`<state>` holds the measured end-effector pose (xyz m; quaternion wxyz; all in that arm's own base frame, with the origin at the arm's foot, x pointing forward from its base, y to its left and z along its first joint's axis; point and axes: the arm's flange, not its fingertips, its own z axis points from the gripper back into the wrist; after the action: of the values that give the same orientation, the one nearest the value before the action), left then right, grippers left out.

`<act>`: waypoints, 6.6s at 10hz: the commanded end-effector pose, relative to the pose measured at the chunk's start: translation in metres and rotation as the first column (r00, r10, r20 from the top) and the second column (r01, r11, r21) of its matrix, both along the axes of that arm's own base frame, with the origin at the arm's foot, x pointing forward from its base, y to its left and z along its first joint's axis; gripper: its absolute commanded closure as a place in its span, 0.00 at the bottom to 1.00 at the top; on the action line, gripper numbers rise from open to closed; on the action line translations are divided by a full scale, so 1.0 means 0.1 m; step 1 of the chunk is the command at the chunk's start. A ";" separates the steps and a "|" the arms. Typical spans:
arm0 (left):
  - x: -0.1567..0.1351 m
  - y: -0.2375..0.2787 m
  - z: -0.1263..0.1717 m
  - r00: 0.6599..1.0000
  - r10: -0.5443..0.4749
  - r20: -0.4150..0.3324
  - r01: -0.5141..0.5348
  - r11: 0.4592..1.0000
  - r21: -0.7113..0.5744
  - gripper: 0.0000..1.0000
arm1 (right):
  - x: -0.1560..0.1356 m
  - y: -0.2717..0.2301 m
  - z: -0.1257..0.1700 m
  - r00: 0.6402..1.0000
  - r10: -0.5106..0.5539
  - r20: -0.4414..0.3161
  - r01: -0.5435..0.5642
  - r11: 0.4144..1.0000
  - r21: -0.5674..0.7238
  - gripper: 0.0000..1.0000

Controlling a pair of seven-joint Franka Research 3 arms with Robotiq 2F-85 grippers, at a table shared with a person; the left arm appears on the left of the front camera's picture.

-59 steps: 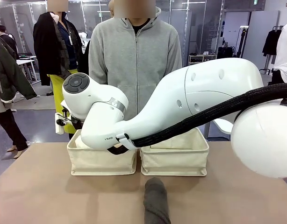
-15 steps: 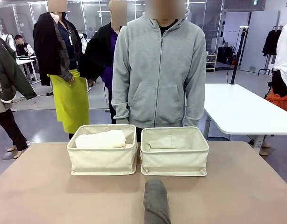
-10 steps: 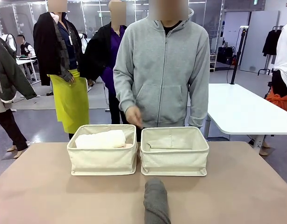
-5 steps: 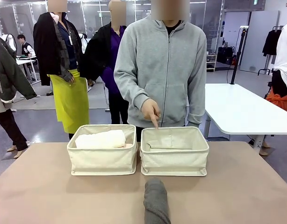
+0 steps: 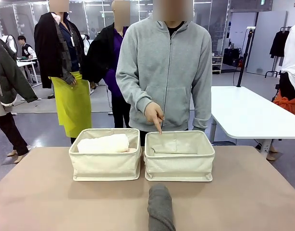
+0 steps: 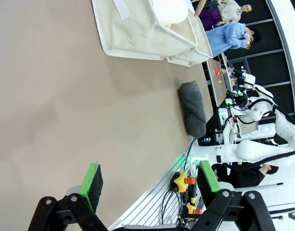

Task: Divide the towels into two baskets.
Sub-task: Pick up one hotel-folded towel from the bottom of the table and place it in the Fabric basket indicated by the person.

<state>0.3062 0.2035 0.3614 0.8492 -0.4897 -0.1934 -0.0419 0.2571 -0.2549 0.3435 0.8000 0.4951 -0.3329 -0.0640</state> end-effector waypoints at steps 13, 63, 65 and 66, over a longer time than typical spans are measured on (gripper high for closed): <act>-0.02 0.01 0.03 1.000 0.002 0.018 -0.002 1.000 -0.010 0.00 | 0.60 3.68 0.29 0.892 0.182 -0.413 -0.401 0.739 -0.542 0.00; -0.02 0.01 0.03 1.000 0.002 0.018 -0.002 1.000 -0.010 0.00 | 0.65 6.00 0.96 0.875 0.167 -0.454 -0.483 0.309 -0.819 0.99; -0.02 0.01 0.03 1.000 0.002 0.018 -0.002 1.000 -0.010 0.00 | 0.54 5.92 1.05 0.828 0.370 -0.422 -0.501 0.149 -0.853 0.99; -0.02 0.01 0.03 1.000 0.002 0.018 -0.002 1.000 -0.010 0.00 | 0.42 5.91 1.09 0.772 0.529 -0.352 -0.440 0.046 -0.897 0.99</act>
<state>0.3060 0.2037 0.3615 0.8492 -0.4896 -0.1937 -0.0416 0.3097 0.3453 0.4460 0.9294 -0.0138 -0.0987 0.3553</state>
